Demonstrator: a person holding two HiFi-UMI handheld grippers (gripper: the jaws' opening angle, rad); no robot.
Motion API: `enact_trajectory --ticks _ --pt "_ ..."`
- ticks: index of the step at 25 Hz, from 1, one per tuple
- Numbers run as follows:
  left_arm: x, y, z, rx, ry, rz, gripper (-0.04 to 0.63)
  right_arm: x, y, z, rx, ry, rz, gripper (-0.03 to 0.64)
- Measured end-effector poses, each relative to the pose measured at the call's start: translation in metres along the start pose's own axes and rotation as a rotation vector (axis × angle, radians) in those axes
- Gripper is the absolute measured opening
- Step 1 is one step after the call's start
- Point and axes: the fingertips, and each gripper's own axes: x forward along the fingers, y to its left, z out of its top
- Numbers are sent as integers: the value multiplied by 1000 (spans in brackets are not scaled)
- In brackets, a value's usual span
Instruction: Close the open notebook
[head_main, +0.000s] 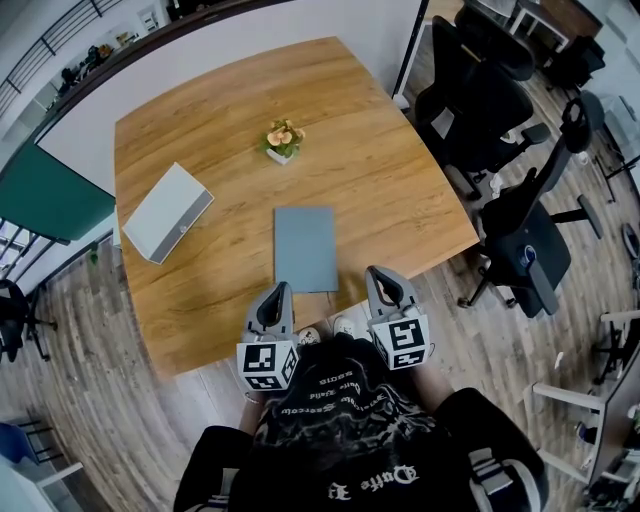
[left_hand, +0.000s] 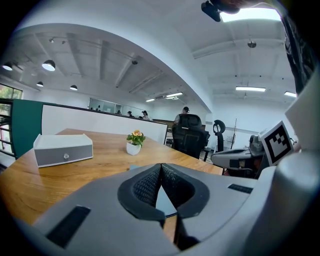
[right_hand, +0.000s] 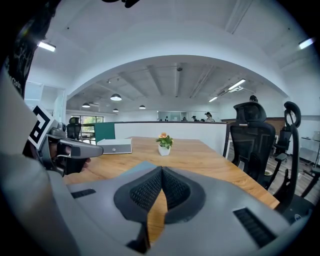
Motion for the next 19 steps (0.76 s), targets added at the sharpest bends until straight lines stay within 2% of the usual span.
enact_trajectory --ticks 7,19 --pt "-1 2 -8 -20 28 18 21 -2 -2 6 31 -25 -1 6" --pt "4 4 -11 10 34 28 21 2 3 22 -21 -60 17 5"
